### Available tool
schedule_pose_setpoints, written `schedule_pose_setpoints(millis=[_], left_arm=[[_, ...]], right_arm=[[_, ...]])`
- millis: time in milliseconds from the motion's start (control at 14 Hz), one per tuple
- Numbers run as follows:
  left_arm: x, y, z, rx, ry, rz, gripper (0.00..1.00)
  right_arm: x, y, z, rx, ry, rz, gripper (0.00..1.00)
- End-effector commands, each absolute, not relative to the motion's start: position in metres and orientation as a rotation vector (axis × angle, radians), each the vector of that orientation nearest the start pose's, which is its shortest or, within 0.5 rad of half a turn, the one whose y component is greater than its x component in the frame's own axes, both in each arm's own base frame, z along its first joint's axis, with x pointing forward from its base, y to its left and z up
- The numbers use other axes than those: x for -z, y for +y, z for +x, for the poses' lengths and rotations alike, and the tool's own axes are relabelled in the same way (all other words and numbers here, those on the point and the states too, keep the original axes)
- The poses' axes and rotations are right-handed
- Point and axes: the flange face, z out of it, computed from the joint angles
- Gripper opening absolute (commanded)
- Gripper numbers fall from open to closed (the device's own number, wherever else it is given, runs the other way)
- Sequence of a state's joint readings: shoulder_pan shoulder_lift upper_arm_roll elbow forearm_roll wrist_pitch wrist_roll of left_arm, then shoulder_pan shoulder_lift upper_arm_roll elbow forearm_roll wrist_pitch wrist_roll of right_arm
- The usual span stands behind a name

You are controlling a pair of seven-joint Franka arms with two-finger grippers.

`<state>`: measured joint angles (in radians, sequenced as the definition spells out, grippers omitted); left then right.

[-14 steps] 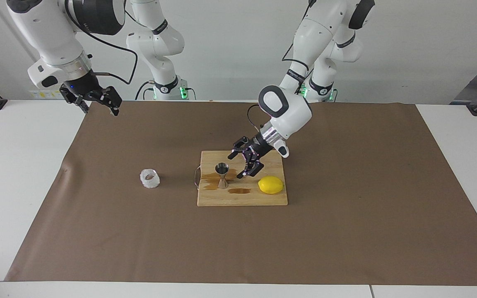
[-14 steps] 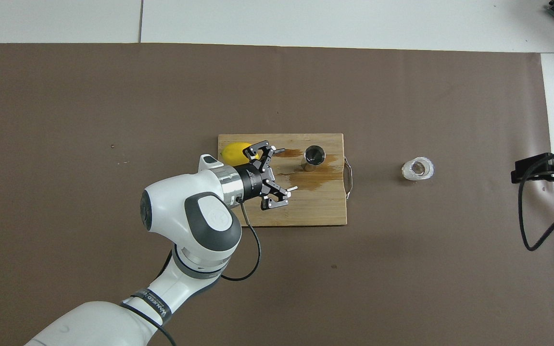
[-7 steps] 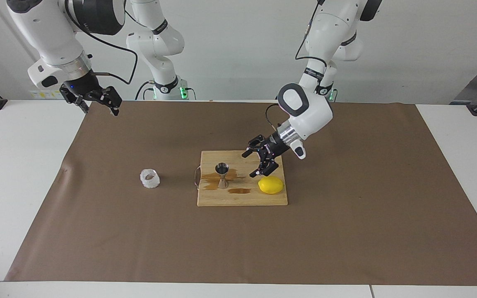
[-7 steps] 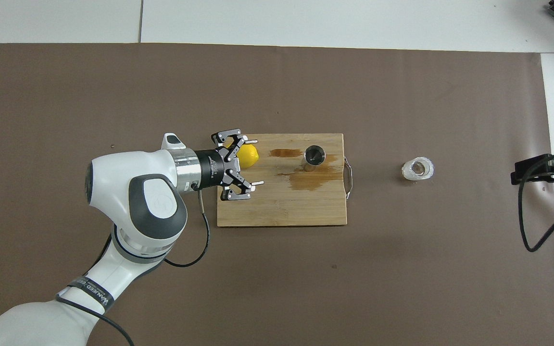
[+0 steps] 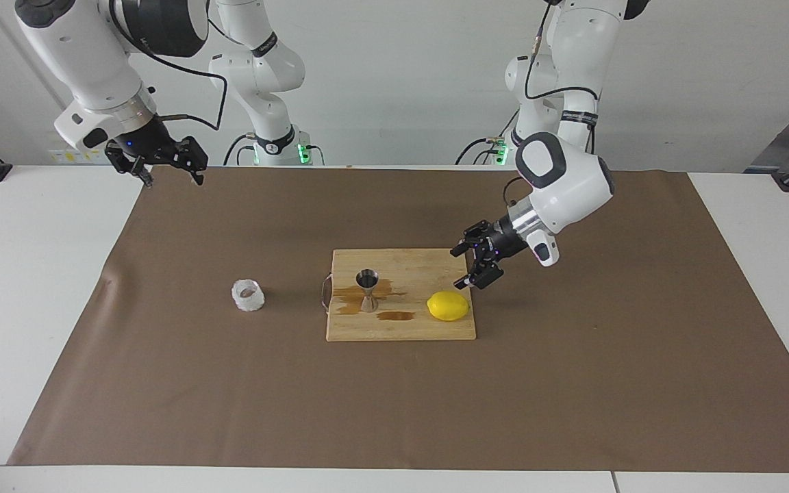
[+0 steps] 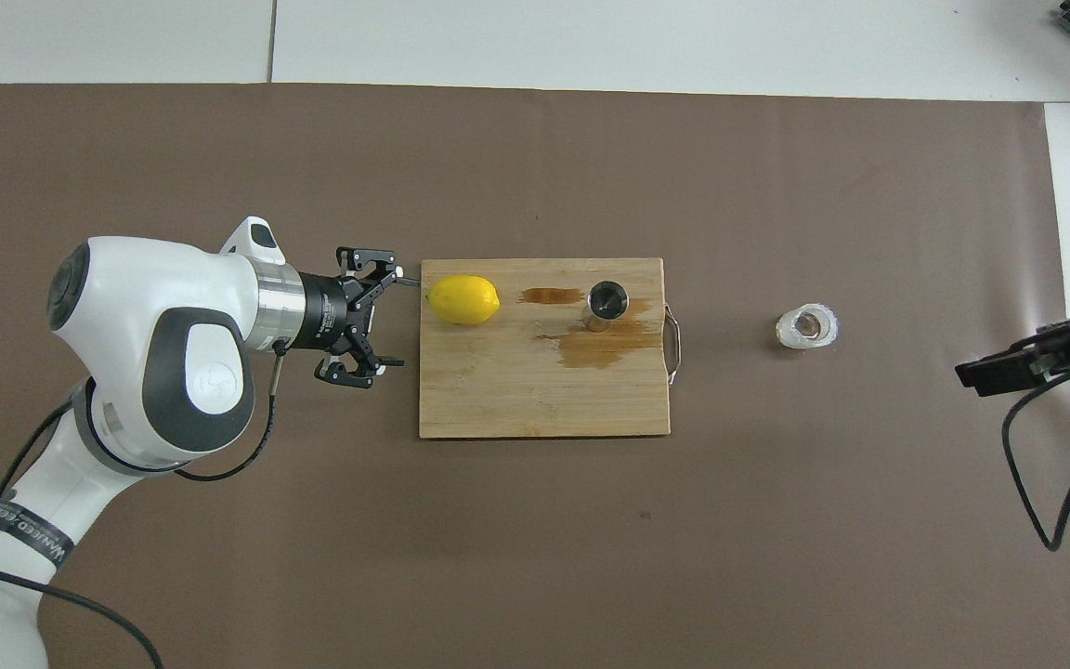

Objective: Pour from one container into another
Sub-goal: 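Withdraw the left gripper while the right gripper reaches the white cup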

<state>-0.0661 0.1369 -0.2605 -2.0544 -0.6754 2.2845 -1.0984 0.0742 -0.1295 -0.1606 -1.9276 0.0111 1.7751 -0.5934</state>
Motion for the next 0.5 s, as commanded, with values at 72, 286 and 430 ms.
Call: schedule_pose_setpoints(millis=[72, 286, 430], left_arm=[[-0.413, -0.166, 0.552, -0.361, -1.759, -2.971, 1.00], [-0.430, -0.139, 0.560, -0.235, -1.604, -2.984, 1.00], [-0.441, -0.115, 0.568, -0.175, -1.459, -3.034, 1.00]], right_arm=[[-0.509, -0.061, 0.509, 0.051, -1.304, -2.811, 1.00], [-0.457, -0.081, 0.518, 0.190, -1.570, -2.606, 1.00], [-0.418, -0.102, 0.534, 0.323, -1.625, -2.479, 1.00]])
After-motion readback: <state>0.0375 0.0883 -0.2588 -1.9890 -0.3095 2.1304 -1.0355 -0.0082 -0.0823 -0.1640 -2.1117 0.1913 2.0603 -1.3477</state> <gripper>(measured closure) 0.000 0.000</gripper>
